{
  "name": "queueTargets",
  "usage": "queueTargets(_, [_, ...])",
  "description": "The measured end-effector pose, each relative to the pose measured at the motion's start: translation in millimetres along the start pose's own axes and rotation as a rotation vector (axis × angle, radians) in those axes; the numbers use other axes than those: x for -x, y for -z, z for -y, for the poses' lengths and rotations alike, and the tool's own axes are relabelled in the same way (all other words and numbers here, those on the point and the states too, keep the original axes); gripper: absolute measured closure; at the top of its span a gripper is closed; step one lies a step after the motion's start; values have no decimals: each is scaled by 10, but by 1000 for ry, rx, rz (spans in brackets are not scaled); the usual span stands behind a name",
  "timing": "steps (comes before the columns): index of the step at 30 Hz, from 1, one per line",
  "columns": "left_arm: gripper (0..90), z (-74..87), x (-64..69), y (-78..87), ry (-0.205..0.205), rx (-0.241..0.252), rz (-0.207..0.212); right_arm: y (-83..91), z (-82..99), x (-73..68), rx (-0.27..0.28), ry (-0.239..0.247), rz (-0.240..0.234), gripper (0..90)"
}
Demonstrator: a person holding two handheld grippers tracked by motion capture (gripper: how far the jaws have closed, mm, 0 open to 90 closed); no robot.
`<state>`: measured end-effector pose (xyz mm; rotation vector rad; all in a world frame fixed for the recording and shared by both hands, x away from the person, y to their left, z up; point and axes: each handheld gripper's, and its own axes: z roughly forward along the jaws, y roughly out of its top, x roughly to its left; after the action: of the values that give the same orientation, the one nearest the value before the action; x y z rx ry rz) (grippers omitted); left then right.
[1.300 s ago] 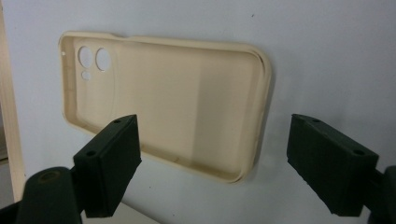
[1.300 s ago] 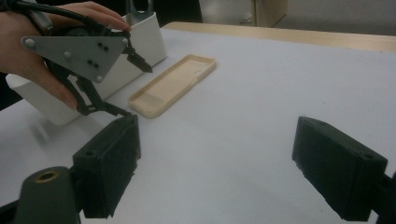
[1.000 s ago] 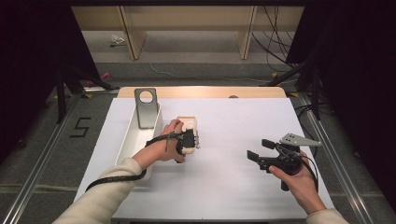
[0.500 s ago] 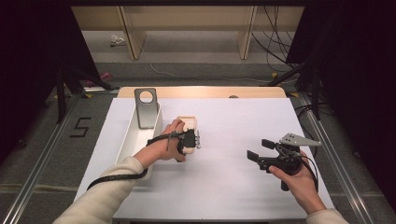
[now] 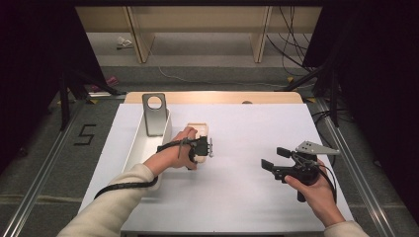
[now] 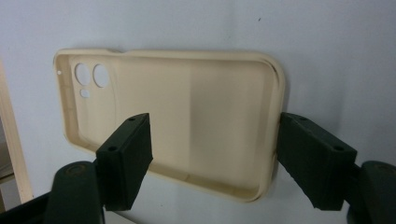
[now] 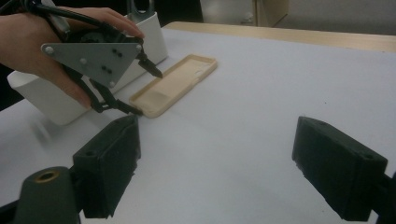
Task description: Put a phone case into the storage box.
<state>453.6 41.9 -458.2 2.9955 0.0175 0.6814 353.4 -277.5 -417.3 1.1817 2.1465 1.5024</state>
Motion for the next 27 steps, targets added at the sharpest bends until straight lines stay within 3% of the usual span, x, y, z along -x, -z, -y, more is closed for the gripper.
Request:
queueTargets(14, [341, -18, 12, -28, -33, -16, 26, -3, 2, 0, -1, -1, -3, 164])
queueTargets(21, [476, -13, 21, -17, -36, -14, 74, -6, 2, -4, 0, -3, -5, 164])
queueTargets(27, [586, -31, 36, -7, -69, -23, 99, -6, 2, -6, 0, -3, -5, 164])
